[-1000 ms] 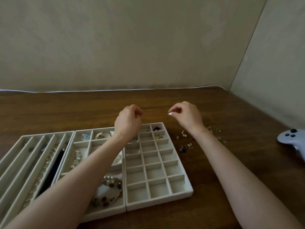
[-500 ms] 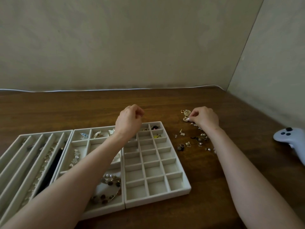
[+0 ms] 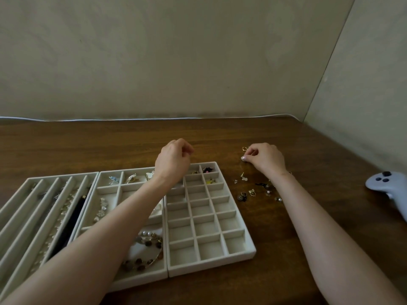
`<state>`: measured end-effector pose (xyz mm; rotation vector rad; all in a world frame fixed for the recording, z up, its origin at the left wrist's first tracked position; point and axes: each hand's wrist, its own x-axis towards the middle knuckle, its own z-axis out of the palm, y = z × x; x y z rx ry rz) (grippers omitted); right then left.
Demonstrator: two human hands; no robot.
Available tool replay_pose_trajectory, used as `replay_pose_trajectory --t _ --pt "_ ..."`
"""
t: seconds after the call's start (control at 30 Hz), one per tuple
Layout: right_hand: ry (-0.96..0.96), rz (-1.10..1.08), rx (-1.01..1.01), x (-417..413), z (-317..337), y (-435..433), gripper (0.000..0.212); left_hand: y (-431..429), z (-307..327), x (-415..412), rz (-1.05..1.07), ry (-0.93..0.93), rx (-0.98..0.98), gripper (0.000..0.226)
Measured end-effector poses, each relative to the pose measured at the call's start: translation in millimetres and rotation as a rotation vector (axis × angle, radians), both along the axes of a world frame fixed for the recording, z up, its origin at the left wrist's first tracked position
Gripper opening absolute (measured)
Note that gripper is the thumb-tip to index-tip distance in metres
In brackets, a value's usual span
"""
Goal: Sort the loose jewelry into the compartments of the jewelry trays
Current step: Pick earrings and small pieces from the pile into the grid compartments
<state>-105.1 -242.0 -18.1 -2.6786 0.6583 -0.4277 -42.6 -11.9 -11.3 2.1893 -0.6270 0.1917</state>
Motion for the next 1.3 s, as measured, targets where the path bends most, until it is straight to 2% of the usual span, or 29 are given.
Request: replay_pose_trajectory --t 0.1,0.27,0.47,0.6,0.7,0.9,1.03,1.3 --pt "-0.037 0.032 0.014 -1.0 2.4 5.7 0.012 0.3 0.8 0.0 -0.001 0.002 -0.005 0.023" --pt "-0.256 0.322 0.277 -6.0 20.7 56.3 0.012 1.0 2.3 1.0 0.018 0.034 -0.024 0.026" --pt "-0.229 0.488 0.247 4.7 12.0 104.9 0.013 1.5 4.2 1.1 0.048 0.079 -0.049 0.026" --pt "-0.259 0.431 0.221 5.2 11.1 87.9 0.015 2.6 3.5 2.3 0.051 0.068 -0.054 0.028" --pt "-0.301 0.271 0.208 0.8 17.4 49.9 0.014 2.8 3.3 1.4 0.036 0.071 -0.051 0.029" --pt "-0.126 -0.026 0.094 -12.0 12.7 -16.7 0.014 -1.7 -1.1 -1.7 -0.049 0.007 -0.007 0.026" --pt "-0.033 -0.035 0.013 -9.4 5.1 -23.5 0.018 -3.9 -3.0 -2.5 -0.106 -0.06 0.021 0.025" --pt "0.005 -0.024 -0.113 -1.3 -2.8 -16.7 0.015 -4.7 -3.0 -3.4 -0.121 -0.073 0.009 0.022"
